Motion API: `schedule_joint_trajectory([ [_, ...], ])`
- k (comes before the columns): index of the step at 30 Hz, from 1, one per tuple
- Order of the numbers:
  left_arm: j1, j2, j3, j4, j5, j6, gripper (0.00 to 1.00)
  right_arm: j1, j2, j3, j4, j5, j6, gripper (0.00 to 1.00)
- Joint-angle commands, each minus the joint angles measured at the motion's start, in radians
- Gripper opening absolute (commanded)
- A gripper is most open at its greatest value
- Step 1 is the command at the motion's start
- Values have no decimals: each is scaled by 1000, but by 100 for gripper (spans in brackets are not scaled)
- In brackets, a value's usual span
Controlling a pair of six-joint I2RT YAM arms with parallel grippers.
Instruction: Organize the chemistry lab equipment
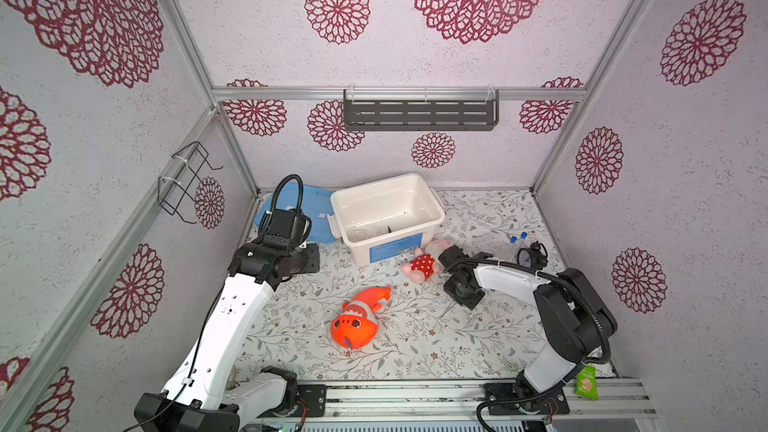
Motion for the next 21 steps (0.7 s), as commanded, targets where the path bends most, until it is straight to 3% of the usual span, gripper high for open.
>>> schedule_joint_trajectory([
  [1,10,-17,2,21,7,-7,45,3,-24,-43,-120,27,-107,3],
  [12,12,-11,-1,24,18,-18,45,4,-81,-88,-56,-6,-167,24],
  [21,11,-26,-22,19,27,-27,45,7,-181,-147,-48,-37,-144,28],
])
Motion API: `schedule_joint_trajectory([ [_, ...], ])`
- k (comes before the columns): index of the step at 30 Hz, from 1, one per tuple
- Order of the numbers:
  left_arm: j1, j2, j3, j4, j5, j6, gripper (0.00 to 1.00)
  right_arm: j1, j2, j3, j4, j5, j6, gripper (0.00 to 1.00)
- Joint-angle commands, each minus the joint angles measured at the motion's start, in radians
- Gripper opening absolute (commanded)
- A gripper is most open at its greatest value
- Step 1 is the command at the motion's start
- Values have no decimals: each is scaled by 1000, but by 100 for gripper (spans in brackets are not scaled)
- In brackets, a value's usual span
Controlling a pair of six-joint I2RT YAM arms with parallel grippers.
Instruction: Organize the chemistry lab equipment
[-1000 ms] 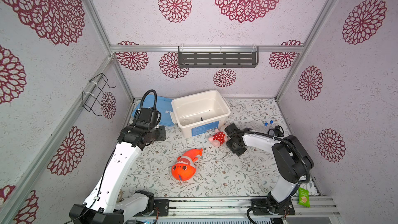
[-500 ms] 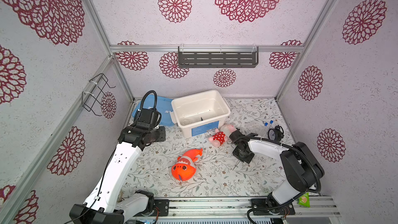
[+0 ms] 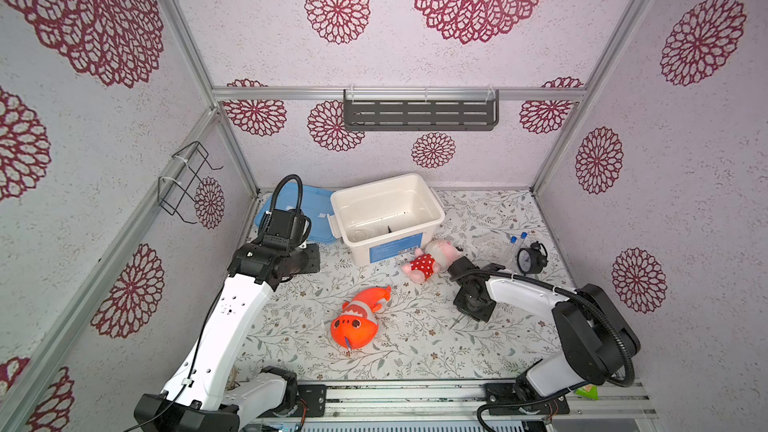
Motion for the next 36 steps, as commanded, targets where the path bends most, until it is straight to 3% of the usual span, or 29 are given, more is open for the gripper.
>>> schedule_joint_trajectory([
  [1,10,-20,-17,17,11,-11,46,5,-48,-10,-24,-13,20,28],
  [5,10,-28,-29,14,19,-11,46,4,-77,7,-26,-4,29,31],
  [9,10,-26,-38,19,24,-3,47,4,-88,-4,-29,-15,86,42],
  [19,10,-36,-77,33,26,7,47,2,-37,-41,91,-61,119,47],
  [24,10,-45,-89,29,14,16,47,2,18,-47,103,-62,96,43],
  [36,10,-57,-120,37,-5,23,48,2,37,-26,73,-34,80,15],
])
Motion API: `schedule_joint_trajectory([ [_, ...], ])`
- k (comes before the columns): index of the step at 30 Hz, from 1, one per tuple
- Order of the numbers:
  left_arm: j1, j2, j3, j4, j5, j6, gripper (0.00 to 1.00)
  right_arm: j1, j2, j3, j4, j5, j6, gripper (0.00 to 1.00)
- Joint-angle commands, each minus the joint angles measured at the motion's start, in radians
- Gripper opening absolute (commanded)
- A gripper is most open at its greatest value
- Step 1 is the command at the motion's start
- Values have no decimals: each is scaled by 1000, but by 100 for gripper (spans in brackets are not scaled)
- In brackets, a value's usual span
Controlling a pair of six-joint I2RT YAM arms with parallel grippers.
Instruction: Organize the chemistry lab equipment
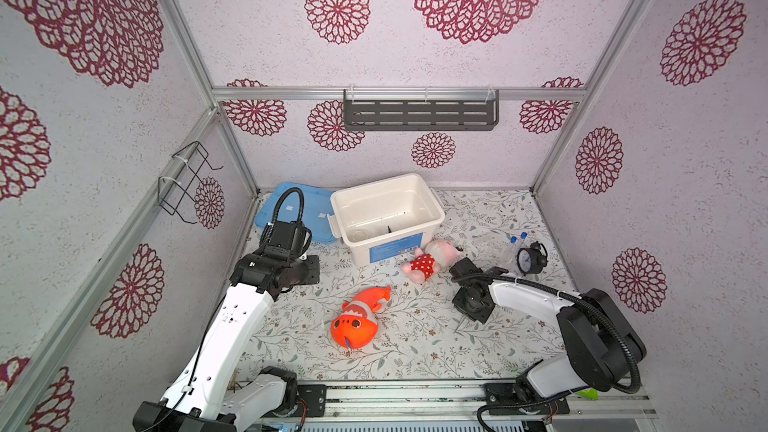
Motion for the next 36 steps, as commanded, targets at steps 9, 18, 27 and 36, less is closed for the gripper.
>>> schedule_joint_trajectory([
  [9,10,11,6,27,-20,19,48,27,12,62,-12,18,-11,12],
  [18,10,35,0,43,55,-5,50,74,-7,114,-23,68,-59,9],
  [27,8,56,38,76,236,8,56,76,-52,184,23,9,-23,6],
  [36,-3,102,98,143,469,-11,64,76,-56,299,129,-40,-4,5],
])
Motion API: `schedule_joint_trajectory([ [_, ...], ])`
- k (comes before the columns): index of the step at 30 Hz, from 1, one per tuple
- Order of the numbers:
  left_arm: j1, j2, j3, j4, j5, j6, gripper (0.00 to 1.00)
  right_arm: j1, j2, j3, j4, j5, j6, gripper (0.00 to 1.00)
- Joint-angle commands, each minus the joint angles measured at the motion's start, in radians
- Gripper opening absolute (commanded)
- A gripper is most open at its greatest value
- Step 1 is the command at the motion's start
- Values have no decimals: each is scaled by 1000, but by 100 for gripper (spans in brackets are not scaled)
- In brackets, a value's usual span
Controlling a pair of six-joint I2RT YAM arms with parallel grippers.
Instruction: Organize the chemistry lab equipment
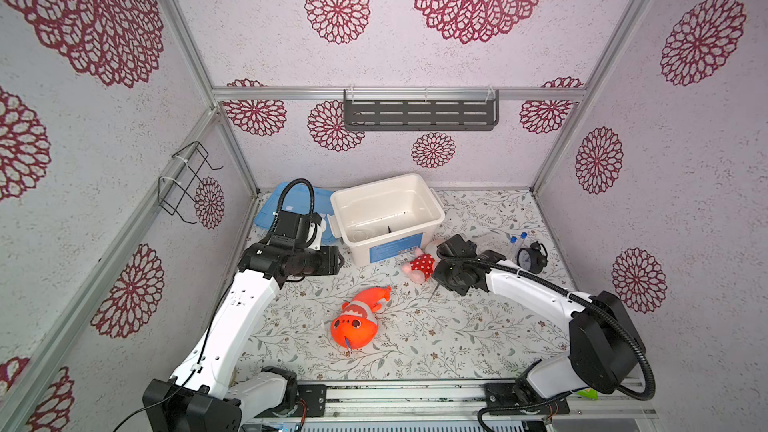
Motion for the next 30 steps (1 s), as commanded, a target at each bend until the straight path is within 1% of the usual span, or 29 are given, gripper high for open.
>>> schedule_joint_trajectory([
  [1,-5,8,34,51,103,-6,64,4,-41,61,33,-3,28,5],
  [4,-6,4,37,54,77,-22,65,3,-37,119,24,10,43,5],
  [7,-5,-5,45,38,12,-31,65,3,-3,216,18,3,72,4],
  [9,-4,-11,56,23,-27,-29,66,6,40,310,15,0,64,4],
  [12,0,-20,69,20,-19,-12,68,7,128,486,-28,-12,47,4],
  [16,0,-29,84,2,-25,7,69,7,253,702,-110,6,58,3],
  [19,0,-41,90,-20,-43,16,70,6,362,848,-219,40,149,1],
  [22,0,-61,97,-43,-51,25,70,2,452,933,-220,40,222,0],
  [25,2,-83,91,-60,-69,31,70,-3,548,1023,-228,62,262,0],
  [27,1,-92,90,-72,-75,32,70,-11,619,1107,-296,93,294,0],
  [30,-1,-99,106,-105,-69,27,70,-20,741,1239,-359,85,340,0],
])
